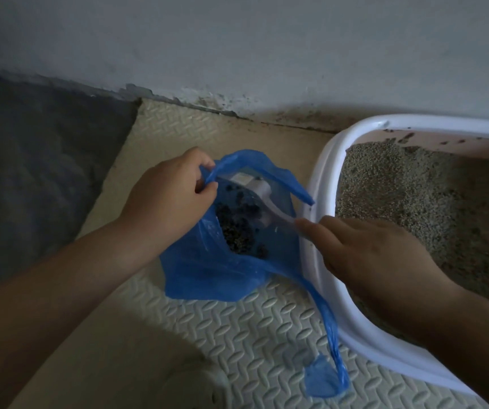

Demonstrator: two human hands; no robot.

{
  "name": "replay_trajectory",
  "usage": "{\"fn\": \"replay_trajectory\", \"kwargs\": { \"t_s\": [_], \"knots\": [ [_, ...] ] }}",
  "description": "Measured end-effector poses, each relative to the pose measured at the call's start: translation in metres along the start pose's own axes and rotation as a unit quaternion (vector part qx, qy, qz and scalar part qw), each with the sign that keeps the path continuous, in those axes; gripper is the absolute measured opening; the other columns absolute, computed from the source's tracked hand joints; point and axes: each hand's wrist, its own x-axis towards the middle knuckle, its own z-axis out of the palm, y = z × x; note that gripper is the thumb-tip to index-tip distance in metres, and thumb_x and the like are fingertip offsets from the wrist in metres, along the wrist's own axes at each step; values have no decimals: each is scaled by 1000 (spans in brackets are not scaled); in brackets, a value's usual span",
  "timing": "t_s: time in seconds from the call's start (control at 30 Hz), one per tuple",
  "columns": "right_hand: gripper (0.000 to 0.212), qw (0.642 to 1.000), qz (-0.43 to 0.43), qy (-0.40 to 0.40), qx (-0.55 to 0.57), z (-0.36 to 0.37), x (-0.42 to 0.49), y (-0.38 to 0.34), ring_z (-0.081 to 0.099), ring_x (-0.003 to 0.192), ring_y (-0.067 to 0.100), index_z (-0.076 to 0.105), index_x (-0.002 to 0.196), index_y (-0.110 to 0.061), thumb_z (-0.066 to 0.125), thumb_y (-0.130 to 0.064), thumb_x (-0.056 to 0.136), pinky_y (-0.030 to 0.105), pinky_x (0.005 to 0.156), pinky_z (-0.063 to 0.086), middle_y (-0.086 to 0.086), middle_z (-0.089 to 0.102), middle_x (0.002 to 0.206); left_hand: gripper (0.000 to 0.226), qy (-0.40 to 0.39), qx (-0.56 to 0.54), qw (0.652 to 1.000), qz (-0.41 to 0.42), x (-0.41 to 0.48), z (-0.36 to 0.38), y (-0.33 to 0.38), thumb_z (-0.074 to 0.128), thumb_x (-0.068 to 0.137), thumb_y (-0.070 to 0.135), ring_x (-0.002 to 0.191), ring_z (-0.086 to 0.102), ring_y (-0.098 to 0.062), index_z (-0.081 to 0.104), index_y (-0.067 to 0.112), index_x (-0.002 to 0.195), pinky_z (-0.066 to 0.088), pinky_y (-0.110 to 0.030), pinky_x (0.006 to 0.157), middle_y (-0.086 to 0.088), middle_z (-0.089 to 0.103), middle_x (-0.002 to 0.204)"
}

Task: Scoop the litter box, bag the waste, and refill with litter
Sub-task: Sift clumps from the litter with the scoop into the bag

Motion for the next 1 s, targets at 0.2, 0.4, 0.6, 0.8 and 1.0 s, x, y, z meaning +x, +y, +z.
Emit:
{"fn": "replay_trajectory", "kwargs": {
  "t_s": [0.2, 0.4, 0.6, 0.8, 1.0],
  "knots": [
    [56, 999, -37, 24, -8, 10, -8, -1, 53, 54, 25, 59, 121, -3, 27, -1, 76, 32, 44, 41, 6, 58, 77, 23, 0, 17, 1000, -3, -3, -3, -1, 61, 89, 26, 61, 52, -6, 57, 19, 112, 38, -24, 52, 7, 56, 67],
    [49, 999, -5, 31, 15, 12, -12, -11, 52, 51, 23, 60, 117, -4, 32, -1, 77, 30, 42, 40, 4, 56, 72, 23, -2, 11, 1000, -1, -3, -6, 5, 61, 89, 24, 62, 54, -9, 57, 18, 111, 44, -33, 57, 6, 56, 65],
    [49, 995, 70, -6, 69, 6, -20, -8, 56, 56, 22, 65, 118, -12, 63, 0, 70, 27, 46, 36, -1, 59, 75, 23, 1, 17, 1000, 3, -2, -6, 8, 61, 89, 24, 62, 55, -11, 57, 19, 111, 46, -35, 58, 6, 56, 66],
    [41, 956, 174, 9, 234, -15, -46, 9, 55, 71, 10, 60, 117, -30, 58, -21, 76, 13, 48, 28, -16, 62, 84, 23, -5, 26, 1000, 10, -2, -5, 14, 60, 89, 25, 65, 57, -13, 57, 21, 112, 49, -38, 61, 7, 58, 68],
    [40, 845, 322, 74, 421, -9, -82, 13, 62, 65, 5, 61, 100, -39, 70, -6, 79, 11, 51, 42, -14, 66, 78, 22, -42, 34, 998, 21, -3, 9, 29, 59, 90, 26, 61, 52, -6, 60, 24, 113, 36, -25, 52, 7, 59, 70]
  ]
}}
